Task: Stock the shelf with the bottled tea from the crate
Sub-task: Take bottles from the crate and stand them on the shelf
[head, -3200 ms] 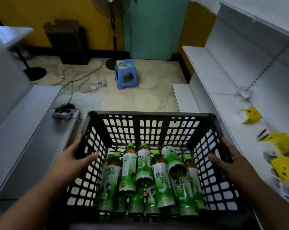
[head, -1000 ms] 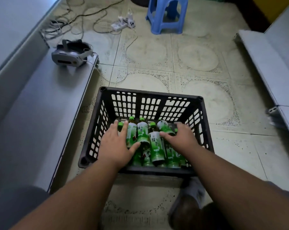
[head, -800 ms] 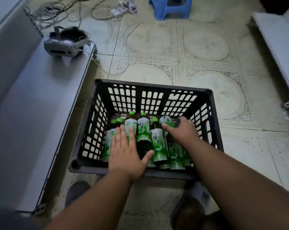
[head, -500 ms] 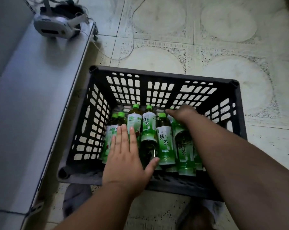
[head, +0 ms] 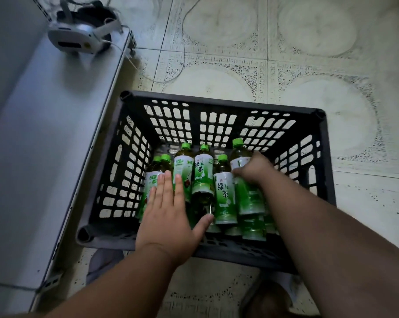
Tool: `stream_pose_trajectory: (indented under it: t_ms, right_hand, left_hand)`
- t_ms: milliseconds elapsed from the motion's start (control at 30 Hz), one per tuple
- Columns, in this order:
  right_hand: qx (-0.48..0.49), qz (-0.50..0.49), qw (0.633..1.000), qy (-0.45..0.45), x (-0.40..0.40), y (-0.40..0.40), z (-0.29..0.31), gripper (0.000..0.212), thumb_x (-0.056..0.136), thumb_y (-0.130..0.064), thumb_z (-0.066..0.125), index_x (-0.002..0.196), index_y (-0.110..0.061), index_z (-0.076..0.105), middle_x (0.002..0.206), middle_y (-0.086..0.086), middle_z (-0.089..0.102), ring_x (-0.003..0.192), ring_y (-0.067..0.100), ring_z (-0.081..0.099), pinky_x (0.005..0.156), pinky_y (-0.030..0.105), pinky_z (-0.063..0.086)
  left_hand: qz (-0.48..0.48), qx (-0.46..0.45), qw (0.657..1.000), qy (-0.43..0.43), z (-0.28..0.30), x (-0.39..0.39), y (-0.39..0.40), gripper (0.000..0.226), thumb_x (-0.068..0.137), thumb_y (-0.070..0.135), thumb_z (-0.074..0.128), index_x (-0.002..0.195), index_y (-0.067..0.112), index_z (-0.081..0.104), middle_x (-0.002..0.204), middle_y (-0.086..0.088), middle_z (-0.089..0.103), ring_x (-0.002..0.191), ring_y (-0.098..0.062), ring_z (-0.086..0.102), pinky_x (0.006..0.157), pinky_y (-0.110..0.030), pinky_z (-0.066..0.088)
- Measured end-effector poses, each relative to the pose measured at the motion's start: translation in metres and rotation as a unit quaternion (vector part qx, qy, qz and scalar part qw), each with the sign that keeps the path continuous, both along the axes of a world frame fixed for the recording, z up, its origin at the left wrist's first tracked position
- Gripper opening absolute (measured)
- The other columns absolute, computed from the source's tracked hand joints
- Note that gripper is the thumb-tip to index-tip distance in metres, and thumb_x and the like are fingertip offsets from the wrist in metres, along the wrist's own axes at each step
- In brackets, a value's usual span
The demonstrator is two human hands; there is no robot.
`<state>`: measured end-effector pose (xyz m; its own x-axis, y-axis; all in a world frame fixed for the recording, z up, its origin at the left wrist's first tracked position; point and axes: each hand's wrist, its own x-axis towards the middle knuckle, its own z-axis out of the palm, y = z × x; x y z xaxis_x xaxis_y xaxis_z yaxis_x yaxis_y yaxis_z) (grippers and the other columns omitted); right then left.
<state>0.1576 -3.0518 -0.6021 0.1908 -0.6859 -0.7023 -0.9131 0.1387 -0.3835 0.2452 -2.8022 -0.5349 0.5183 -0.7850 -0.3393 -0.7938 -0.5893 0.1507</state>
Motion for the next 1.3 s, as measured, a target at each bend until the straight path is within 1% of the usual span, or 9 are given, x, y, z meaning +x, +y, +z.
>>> stream_pose_trajectory:
  t_ms: [133, 267, 333, 433, 567, 733, 933, 1167, 1300]
  right_hand:
    - [0.014, -0.043, 0.980, -0.193, -0.019, 0.026, 0.056, 0.073, 0.057, -0.012, 0.090, 0.117, -0.021, 0.049, 0.104, 0.006, 0.064, 0.086, 0.022, 0.067, 0.067, 0.033, 0.055]
    - [-0.016, 0.037, 0.959, -0.280, -0.016, 0.055, 0.134, 0.074, 0.049, -0.018, 0.089, 0.110, -0.033, 0.051, 0.104, -0.002, 0.066, 0.091, 0.017, 0.067, 0.077, 0.037, 0.057]
    - [-0.047, 0.075, 0.943, -0.320, -0.010, 0.074, 0.176, 0.072, 0.049, -0.025, 0.090, 0.109, -0.037, 0.051, 0.103, -0.005, 0.067, 0.092, 0.013, 0.067, 0.081, 0.037, 0.056]
    - [-0.081, 0.098, 0.909, -0.397, 0.006, 0.100, 0.236, 0.078, 0.050, -0.040, 0.092, 0.116, -0.034, 0.050, 0.101, -0.010, 0.069, 0.090, 0.006, 0.069, 0.080, 0.031, 0.056]
    - [-0.100, 0.148, 0.844, -0.506, 0.048, 0.159, 0.330, 0.080, 0.051, -0.051, 0.087, 0.119, -0.032, 0.051, 0.099, -0.012, 0.072, 0.090, 0.001, 0.069, 0.081, 0.024, 0.055]
    - [-0.114, 0.241, 0.787, -0.557, 0.105, 0.243, 0.394, 0.071, 0.055, -0.049, 0.084, 0.119, -0.034, 0.054, 0.106, -0.008, 0.069, 0.096, 0.010, 0.068, 0.088, 0.040, 0.057]
    - [-0.111, 0.315, 0.742, -0.581, 0.164, 0.341, 0.434, 0.066, 0.066, -0.041, 0.087, 0.120, -0.035, 0.050, 0.103, -0.013, 0.064, 0.090, 0.002, 0.065, 0.071, 0.022, 0.052]
    - [-0.074, 0.378, 0.710, -0.590, 0.219, 0.413, 0.439, 0.069, 0.069, -0.043, 0.086, 0.126, -0.035, 0.048, 0.112, -0.011, 0.064, 0.101, 0.010, 0.064, 0.085, 0.033, 0.055]
    - [-0.091, 0.441, 0.692, -0.564, 0.270, 0.435, 0.422, 0.062, 0.068, -0.048, 0.084, 0.117, -0.037, 0.048, 0.102, -0.017, 0.063, 0.093, 0.003, 0.061, 0.069, 0.020, 0.049]
  left_hand:
    - [0.007, 0.020, 0.997, 0.073, 0.011, 0.001, 0.002, 0.103, 0.079, 0.087, 0.010, 0.148, 0.021, -0.030, 0.161, -0.005, -0.024, 0.144, -0.017, -0.028, 0.117, -0.034, -0.013]
    - [0.125, -0.128, 0.950, 0.255, 0.057, 0.007, -0.001, 0.098, 0.076, 0.069, 0.066, 0.155, 0.032, 0.022, 0.152, 0.004, 0.043, 0.138, -0.016, 0.040, 0.113, -0.040, 0.035]
    - [0.157, -0.195, 0.931, 0.265, 0.090, 0.013, 0.004, 0.099, 0.070, 0.066, 0.074, 0.152, 0.032, 0.031, 0.144, 0.008, 0.052, 0.126, -0.011, 0.051, 0.103, -0.030, 0.040]
    - [0.155, -0.260, 0.916, 0.262, 0.139, 0.028, 0.017, 0.098, 0.064, 0.063, 0.079, 0.147, 0.030, 0.039, 0.141, 0.012, 0.053, 0.127, -0.006, 0.050, 0.101, -0.022, 0.038]
    - [0.158, -0.347, 0.887, 0.260, 0.210, 0.053, 0.075, 0.086, 0.057, 0.051, 0.090, 0.129, 0.041, 0.044, 0.113, 0.030, 0.057, 0.097, 0.019, 0.055, 0.075, 0.004, 0.035]
    - [0.214, -0.402, 0.868, 0.199, 0.269, 0.081, 0.166, 0.108, 0.058, 0.052, 0.090, 0.149, 0.028, 0.036, 0.132, 0.013, 0.051, 0.120, -0.004, 0.046, 0.099, -0.019, 0.036]
    - [0.271, -0.406, 0.868, 0.094, 0.305, 0.108, 0.277, 0.115, 0.057, 0.066, 0.083, 0.152, 0.030, 0.029, 0.151, 0.006, 0.044, 0.131, -0.009, 0.045, 0.098, -0.028, 0.040]
    - [0.360, -0.355, 0.862, 0.022, 0.297, 0.143, 0.348, 0.128, 0.043, 0.088, 0.068, 0.151, 0.033, 0.027, 0.155, 0.006, 0.039, 0.134, -0.013, 0.043, 0.099, -0.030, 0.039]
    - [0.402, -0.269, 0.875, -0.027, 0.268, 0.183, 0.367, 0.133, 0.044, 0.097, 0.057, 0.154, 0.032, 0.020, 0.160, 0.004, 0.030, 0.142, -0.018, 0.033, 0.108, -0.036, 0.032]
